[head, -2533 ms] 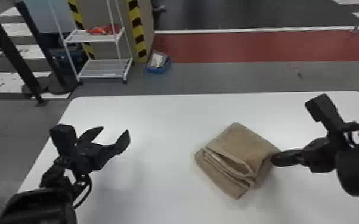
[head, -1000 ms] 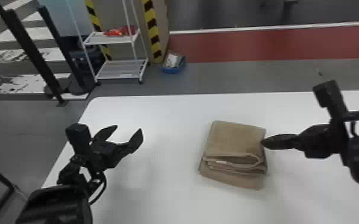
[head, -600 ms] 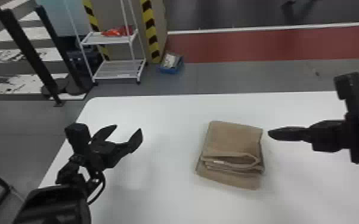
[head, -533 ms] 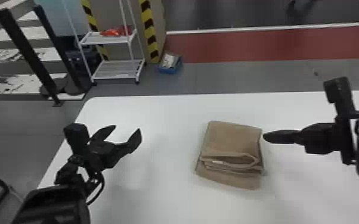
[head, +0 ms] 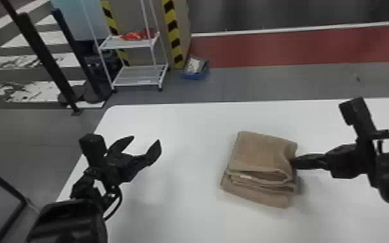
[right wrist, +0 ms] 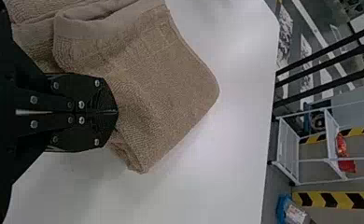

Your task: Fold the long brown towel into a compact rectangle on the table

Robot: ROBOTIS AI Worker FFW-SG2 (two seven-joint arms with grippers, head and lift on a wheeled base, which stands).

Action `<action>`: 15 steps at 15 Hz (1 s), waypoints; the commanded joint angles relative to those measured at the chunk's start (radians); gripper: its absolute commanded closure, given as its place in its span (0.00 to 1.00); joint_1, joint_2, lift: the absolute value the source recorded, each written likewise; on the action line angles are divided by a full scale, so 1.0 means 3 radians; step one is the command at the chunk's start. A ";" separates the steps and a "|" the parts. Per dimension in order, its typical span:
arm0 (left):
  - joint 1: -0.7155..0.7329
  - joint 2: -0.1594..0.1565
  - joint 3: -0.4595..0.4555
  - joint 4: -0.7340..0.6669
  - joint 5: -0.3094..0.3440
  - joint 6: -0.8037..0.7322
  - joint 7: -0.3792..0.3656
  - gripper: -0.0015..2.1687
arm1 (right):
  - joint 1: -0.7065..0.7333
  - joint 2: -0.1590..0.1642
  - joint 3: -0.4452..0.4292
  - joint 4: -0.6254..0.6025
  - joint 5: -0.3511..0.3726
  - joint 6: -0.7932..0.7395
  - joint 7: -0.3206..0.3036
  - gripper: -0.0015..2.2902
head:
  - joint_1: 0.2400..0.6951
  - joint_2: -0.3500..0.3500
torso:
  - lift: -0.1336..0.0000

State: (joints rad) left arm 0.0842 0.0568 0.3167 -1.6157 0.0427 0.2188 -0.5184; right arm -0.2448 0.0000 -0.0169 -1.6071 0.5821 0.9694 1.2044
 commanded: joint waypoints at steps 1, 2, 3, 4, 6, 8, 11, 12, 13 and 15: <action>-0.0005 0.0000 -0.0023 0.0012 0.0001 -0.0006 0.0000 0.04 | 0.0003 0.0003 0.0031 -0.0002 0.0161 -0.0012 -0.0052 0.96 | 1.00 0.77 | 0.07; -0.0005 0.0000 -0.0038 0.0012 0.0001 -0.0006 0.0005 0.04 | -0.0007 0.0003 0.0031 -0.0002 0.0187 -0.0043 -0.0118 0.96 | 1.00 0.76 | 0.07; -0.0005 0.0000 -0.0043 0.0012 0.0001 -0.0006 0.0000 0.04 | -0.0028 0.0003 0.0026 -0.0002 0.0202 -0.0043 -0.0180 0.96 | 1.00 0.75 | 0.07; -0.0005 0.0000 -0.0043 0.0007 0.0001 -0.0006 0.0000 0.04 | -0.0033 0.0003 -0.0026 -0.0017 0.0177 -0.0053 -0.0200 0.96 | 1.00 0.74 | 0.07; 0.0006 0.0000 -0.0013 -0.0004 0.0001 -0.0006 0.0000 0.04 | 0.0024 0.0003 -0.0199 -0.0355 -0.0069 0.0049 -0.0042 0.96 | 1.00 0.72 | 0.07; 0.0011 0.0000 0.0008 0.0001 0.0001 -0.0006 -0.0005 0.04 | 0.0018 0.0003 -0.0312 -0.0600 -0.0278 0.0295 0.0086 0.96 | 1.00 0.72 | 0.07; 0.0011 0.0000 -0.0008 0.0001 0.0001 -0.0006 0.0000 0.04 | 0.0013 0.0003 -0.0251 -0.0590 -0.0508 0.0284 -0.0006 0.96 | 1.00 0.73 | 0.07; 0.0011 0.0000 -0.0013 0.0001 0.0001 -0.0006 0.0000 0.04 | 0.0029 0.0003 -0.0153 -0.0447 -0.0539 0.0182 -0.0078 0.96 | 1.00 0.74 | 0.07; 0.0011 0.0000 -0.0008 0.0001 0.0001 -0.0006 0.0000 0.04 | 0.0029 0.0003 -0.0072 -0.0303 -0.0524 0.0121 -0.0170 0.96 | 1.00 0.75 | 0.07; 0.0016 0.0000 0.0008 0.0007 0.0006 -0.0006 0.0000 0.04 | -0.0002 0.0003 0.0061 -0.0038 -0.0411 -0.0012 -0.0241 0.96 | 1.00 0.77 | 0.07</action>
State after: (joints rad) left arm 0.0880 0.0567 0.3158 -1.6153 0.0437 0.2171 -0.5187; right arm -0.2389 0.0000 -0.0255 -1.6713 0.4373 0.9899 1.1337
